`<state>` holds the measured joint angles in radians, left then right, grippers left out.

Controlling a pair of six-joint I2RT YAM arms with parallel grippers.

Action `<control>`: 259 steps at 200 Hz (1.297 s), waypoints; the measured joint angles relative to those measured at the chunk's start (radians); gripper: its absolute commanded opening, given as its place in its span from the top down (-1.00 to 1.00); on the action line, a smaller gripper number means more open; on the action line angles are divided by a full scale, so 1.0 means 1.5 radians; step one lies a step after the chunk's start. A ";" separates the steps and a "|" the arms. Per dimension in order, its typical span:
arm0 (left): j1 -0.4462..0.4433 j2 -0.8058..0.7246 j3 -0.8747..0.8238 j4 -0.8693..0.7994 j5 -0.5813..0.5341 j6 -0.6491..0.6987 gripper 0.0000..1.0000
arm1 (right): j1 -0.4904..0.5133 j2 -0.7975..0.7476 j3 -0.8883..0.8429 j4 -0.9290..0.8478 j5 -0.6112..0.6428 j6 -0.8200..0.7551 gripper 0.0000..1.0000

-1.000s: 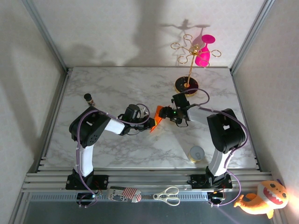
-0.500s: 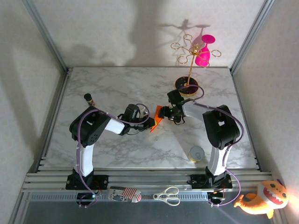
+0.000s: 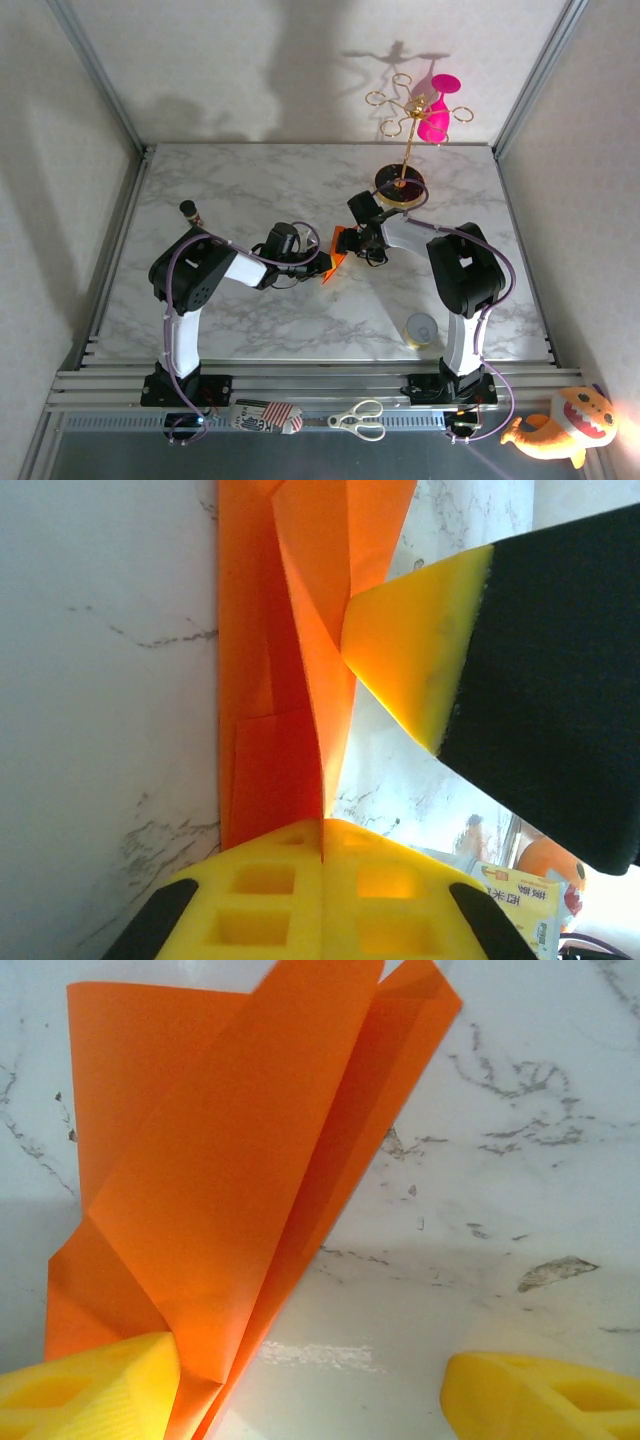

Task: Fold a paper plane with a square sheet of paper (pick it up from the middle)
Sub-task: Fold the wing for the fifth time at the center of the table.

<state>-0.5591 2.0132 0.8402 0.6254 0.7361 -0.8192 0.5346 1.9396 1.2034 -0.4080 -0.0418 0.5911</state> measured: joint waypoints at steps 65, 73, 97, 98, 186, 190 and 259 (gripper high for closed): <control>0.000 0.000 0.000 0.000 0.000 -0.009 0.99 | -0.027 -0.087 -0.107 0.135 -0.083 -0.012 -0.52; 0.000 0.000 0.000 0.000 -0.001 -0.010 0.99 | -0.031 -0.101 -0.129 0.165 -0.097 -0.015 -0.51; 0.000 0.000 0.000 0.000 -0.001 -0.013 1.00 | -0.039 -0.144 -0.204 0.268 -0.152 -0.011 -0.38; 0.000 0.000 0.000 0.000 -0.001 -0.013 1.00 | -0.039 -0.145 -0.206 0.272 -0.154 -0.011 -0.37; 0.002 0.003 0.002 -0.001 0.004 -0.016 1.00 | -0.040 -0.109 -0.270 0.512 -0.315 0.040 0.23; 0.002 0.003 0.002 -0.001 0.004 -0.016 1.00 | -0.040 -0.105 -0.269 0.513 -0.318 0.040 0.23; 0.003 0.004 0.008 -0.011 0.008 -0.016 0.98 | -0.040 -0.068 -0.240 0.520 -0.337 0.040 0.24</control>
<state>-0.5545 2.0190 0.8516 0.6090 0.7486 -0.8425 0.4744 1.8370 0.8436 0.3714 -0.5472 0.6510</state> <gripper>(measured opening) 0.046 0.379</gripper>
